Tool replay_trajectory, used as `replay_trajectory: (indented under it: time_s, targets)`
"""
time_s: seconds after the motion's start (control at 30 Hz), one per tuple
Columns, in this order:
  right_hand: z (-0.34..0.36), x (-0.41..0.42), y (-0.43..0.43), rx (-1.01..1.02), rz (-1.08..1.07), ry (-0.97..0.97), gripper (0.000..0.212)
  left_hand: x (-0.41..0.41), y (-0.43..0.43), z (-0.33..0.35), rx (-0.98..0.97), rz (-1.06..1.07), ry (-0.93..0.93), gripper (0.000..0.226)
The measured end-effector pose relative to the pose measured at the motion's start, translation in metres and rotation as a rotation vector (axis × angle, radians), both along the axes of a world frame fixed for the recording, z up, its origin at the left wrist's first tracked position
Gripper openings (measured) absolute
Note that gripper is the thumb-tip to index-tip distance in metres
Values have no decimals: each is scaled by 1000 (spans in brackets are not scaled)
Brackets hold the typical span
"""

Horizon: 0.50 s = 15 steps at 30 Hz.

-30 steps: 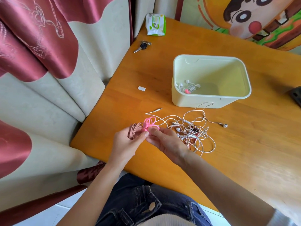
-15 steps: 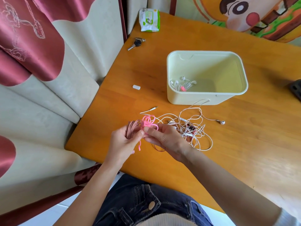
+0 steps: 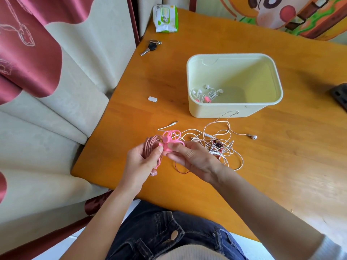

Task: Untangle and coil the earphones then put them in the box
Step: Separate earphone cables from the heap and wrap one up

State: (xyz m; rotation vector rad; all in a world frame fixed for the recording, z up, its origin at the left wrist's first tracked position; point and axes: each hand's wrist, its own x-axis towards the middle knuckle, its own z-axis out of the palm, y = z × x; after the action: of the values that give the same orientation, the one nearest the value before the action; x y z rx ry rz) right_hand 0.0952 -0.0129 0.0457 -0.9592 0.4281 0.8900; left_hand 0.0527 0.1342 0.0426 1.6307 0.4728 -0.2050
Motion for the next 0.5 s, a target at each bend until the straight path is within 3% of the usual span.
replay_trajectory:
  time_s: [0.13, 0.27, 0.4, 0.5]
  targets:
    - [-7, 4, 1, 29, -84, 43, 10, 1, 2, 4, -53, 56, 12, 23]
    - [-34, 9, 6, -498, 69, -320, 16, 1, 12, 4, -62, 92, 30, 25]
    - [-63, 8, 16, -1057, 447, -837, 18, -1, 16, 6, -86, 91, 18, 26]
    - [-73, 4, 13, -1263, 896, -942, 35, -2, 19, 6, -68, 107, 19, 21]
